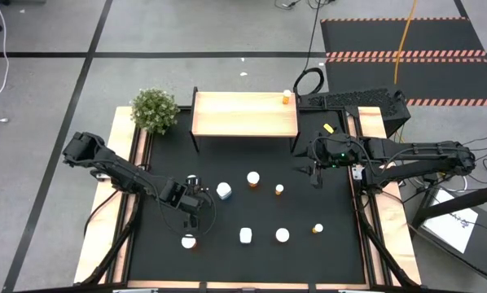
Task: Pick and place medicine bottles onto shelf by color
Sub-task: Put the small orange pill bottle on the shelf aligned with the other small orange pill bottle
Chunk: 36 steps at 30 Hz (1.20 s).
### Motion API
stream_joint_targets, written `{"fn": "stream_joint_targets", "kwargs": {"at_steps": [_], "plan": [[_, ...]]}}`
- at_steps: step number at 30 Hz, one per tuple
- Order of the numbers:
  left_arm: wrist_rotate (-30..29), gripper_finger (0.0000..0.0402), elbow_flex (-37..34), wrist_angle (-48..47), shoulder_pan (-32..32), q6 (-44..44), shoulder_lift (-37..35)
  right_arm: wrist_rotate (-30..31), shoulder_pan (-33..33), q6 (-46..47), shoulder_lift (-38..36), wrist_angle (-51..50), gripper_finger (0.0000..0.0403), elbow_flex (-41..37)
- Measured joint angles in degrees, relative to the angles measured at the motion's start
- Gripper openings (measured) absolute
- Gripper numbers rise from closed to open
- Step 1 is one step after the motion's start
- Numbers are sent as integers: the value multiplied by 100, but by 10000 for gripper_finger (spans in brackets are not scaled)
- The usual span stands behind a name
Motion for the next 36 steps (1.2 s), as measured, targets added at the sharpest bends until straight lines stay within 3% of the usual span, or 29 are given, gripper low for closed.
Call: {"fn": "stream_joint_targets", "kwargs": {"at_steps": [7,15,27,36], "plan": [[21,131,125,-264,0,2,-45,0,0,0,1,0,208,-1],[52,121,966,-1291,0,242,-114,0,0,-2,0,0,208,-1],[-53,135,2393,-1818,23,1319,-114,0,0,0,2,2,208,-1],[-325,136,2953,-1734,384,2217,-114,2,-2,26,130,655,208,-1]]}}
